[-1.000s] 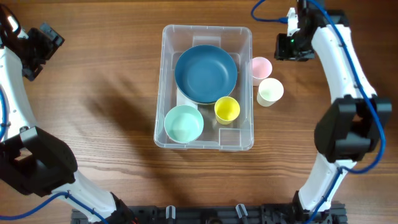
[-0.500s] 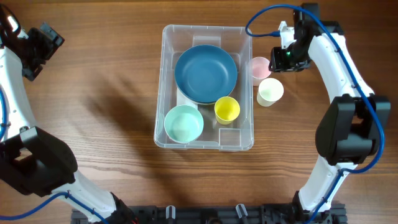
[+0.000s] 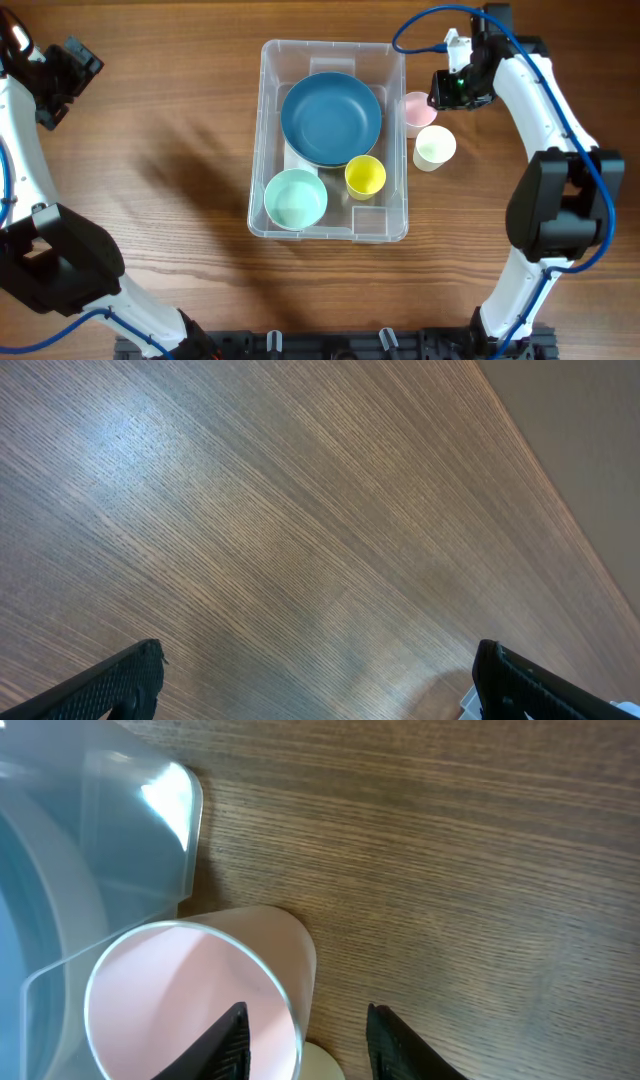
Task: Pack container
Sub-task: 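Carry the pink cup into the container and drop it into the yellow cup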
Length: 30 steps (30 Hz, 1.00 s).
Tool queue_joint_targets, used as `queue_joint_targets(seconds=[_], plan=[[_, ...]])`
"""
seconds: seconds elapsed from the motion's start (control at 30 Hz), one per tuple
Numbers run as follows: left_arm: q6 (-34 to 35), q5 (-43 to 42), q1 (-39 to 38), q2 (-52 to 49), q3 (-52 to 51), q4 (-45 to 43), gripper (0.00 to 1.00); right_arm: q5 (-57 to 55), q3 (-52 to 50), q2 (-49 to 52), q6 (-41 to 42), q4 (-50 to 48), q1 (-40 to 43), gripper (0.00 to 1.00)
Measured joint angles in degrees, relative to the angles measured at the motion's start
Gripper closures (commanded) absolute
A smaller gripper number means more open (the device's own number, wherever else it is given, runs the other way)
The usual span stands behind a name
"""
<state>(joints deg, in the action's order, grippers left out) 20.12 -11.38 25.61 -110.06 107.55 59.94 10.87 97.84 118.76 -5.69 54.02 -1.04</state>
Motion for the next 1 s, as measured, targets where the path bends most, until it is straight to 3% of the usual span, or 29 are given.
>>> queue_joint_targets(seconds=[0.13, 0.3, 0.57, 0.8, 1.0], plan=[[0.0, 0.0, 0.0, 0.0, 0.0, 0.0, 0.0, 0.3, 0.0, 0.5, 0.0, -0.1, 0.0, 0.66], [0.0, 0.0, 0.0, 0.0, 0.0, 0.0, 0.0, 0.6, -0.1, 0.5, -0.4, -1.8, 0.0, 0.84], [0.0, 0.0, 0.0, 0.0, 0.0, 0.0, 0.0, 0.7, -1.2, 1.3, -0.6, -2.5, 0.0, 0.83], [0.0, 0.0, 0.0, 0.0, 0.0, 0.0, 0.0, 0.7, -1.4, 1.4, -0.5, -2.8, 0.0, 0.96], [0.0, 0.0, 0.0, 0.0, 0.0, 0.0, 0.0, 0.7, -1.4, 1.4, 0.3, -4.9, 0.0, 0.95]])
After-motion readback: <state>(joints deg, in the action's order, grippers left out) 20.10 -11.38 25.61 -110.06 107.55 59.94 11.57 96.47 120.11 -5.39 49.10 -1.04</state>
